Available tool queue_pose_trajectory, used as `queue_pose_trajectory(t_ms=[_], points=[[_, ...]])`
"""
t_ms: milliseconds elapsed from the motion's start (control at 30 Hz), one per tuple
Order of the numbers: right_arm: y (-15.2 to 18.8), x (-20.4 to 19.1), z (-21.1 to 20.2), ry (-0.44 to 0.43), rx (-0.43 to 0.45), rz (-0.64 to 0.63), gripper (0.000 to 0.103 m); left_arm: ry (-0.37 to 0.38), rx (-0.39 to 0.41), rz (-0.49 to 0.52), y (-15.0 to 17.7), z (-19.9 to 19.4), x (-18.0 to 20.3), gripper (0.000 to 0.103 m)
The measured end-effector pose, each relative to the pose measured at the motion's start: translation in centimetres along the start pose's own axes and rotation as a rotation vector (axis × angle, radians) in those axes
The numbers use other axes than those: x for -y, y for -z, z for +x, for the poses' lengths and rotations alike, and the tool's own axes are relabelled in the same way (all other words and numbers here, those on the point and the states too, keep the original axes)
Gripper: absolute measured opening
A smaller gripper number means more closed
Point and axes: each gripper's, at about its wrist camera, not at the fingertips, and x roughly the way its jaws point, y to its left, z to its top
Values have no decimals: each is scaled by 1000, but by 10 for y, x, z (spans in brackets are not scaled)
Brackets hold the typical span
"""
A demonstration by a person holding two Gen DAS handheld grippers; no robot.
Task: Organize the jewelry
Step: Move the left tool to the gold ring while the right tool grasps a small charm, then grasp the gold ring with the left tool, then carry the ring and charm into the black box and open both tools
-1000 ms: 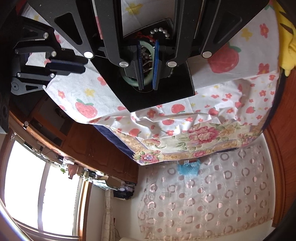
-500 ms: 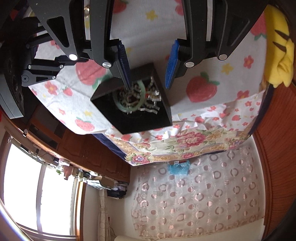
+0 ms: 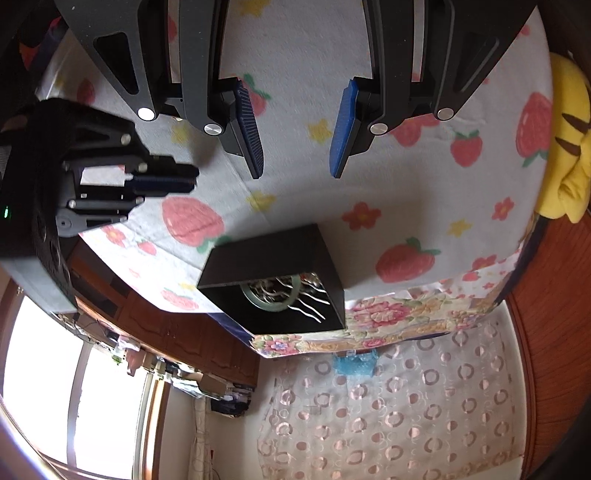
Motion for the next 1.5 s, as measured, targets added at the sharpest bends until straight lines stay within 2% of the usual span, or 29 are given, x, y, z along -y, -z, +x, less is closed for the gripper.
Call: queue_pose_trajectory(t_ms=[200,467,833,933,967,1033,1067,1233,1500], points=[[14,13,-23,34,26,41,11,41,-17,37,14,-1,26,35],[24,21,-32,56,42,70,11,98,-60,102,29,5,61,36],[26,27,-36,63,54,74,11,99,-114,171,37,19,83,36],[25,29,-35,62,56,78,11,84,-104,202,39,20,88,36],[25,30,-35,60,58,80,11,81,-104,204,38,20,88,36],[25,32,-36,56,62,82,11,80,-100,209,38,20,88,22],[24,33,-36,54,63,83,11,86,-102,208,37,19,87,18],[17,39,-32,50,68,79,11,79,-92,172,29,19,77,18],[-21,53,-34,52,120,53,11,43,-20,132,-18,13,52,18]])
